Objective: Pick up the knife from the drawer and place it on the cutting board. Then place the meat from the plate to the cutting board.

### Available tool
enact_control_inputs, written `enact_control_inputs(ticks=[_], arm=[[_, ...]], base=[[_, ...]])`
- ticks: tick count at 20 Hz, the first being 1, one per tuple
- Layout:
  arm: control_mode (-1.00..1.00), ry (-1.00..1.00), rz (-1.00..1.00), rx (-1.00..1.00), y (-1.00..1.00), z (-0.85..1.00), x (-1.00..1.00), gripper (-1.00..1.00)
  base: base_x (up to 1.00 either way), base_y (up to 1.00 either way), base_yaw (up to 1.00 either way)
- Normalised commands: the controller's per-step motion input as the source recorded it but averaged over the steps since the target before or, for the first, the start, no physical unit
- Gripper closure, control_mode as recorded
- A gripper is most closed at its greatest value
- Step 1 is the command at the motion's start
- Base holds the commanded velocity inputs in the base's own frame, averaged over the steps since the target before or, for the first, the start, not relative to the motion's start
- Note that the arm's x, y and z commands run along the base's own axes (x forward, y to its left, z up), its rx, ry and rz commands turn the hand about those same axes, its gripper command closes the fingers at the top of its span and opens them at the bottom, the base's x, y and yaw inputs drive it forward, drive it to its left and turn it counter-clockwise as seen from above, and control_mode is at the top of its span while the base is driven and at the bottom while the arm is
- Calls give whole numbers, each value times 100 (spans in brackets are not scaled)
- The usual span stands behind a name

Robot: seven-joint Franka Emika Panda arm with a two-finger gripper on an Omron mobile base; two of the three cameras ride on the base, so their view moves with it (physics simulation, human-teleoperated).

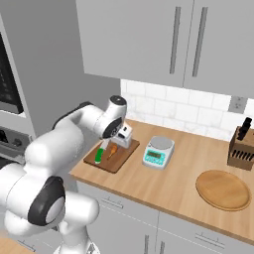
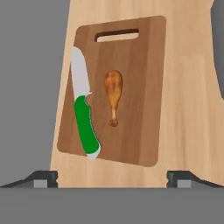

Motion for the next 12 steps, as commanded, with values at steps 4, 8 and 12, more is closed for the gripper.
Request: enact_control_inputs(ticks=[4, 8, 12], arm=[[-100, -25, 3, 0, 8, 77, -52, -100], [-100, -33, 3, 0, 1, 56, -46, -100], [-100, -30, 4, 7, 0, 39, -38, -100]], base=[[0, 0, 0], [0, 0, 0], [0, 0, 0]])
